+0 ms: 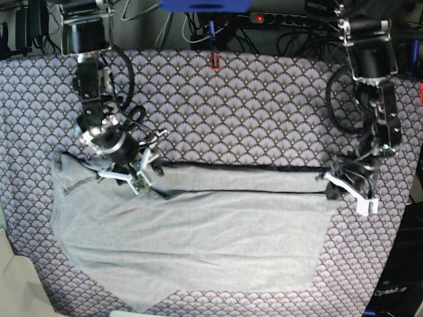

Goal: Fold the T-shirt properly
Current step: 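Release with the right gripper, grasp the fold corner and pull it outward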

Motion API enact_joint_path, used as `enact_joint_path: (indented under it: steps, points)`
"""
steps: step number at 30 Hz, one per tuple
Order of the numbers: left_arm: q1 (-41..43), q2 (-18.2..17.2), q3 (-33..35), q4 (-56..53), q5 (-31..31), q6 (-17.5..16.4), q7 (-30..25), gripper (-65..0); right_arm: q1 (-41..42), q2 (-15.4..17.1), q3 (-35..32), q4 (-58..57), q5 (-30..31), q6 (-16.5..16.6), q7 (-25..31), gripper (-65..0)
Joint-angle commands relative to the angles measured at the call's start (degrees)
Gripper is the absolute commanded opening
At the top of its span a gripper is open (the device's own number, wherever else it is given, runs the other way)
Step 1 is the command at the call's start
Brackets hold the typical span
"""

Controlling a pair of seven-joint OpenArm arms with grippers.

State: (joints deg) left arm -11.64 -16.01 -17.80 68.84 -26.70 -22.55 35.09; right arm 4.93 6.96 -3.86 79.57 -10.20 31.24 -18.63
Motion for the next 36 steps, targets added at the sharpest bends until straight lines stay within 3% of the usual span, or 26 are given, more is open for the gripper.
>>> enact_joint_path:
  steps: [1, 14, 22, 29, 36]
  points:
    - [-1.5, 0.05, -0.09, 1.01, -0.86, -0.53, -1.64, -65.0, 1.62, 0.38, 0.3, 0.39, 0.57, -0.43, 1.45, -43.1]
    - [-4.76, 0.93, 0.0, -7.7, -0.77, -0.44, -1.82, -65.0, 4.87, 0.29, -4.01, -3.66, 0.57, -0.43, 1.27, -43.6]
    - [-4.41, 0.85, 0.0, -7.34, -0.77, -0.44, -1.73, -65.0, 6.28, 0.2, -10.25, -6.12, 0.57, -0.61, 1.18, -58.5]
    - [-4.23, 0.49, 0.0, -7.43, -0.77, -0.62, -1.46, -65.0, 11.55, -0.94, -10.78, -15.35, 0.57, -0.61, 1.62, -59.8]
    - [-3.53, 0.41, 0.0, -7.34, -0.77, -0.71, -1.55, -65.0, 14.19, -1.2, -11.13, -16.76, 0.57, -0.52, 1.62, -59.8]
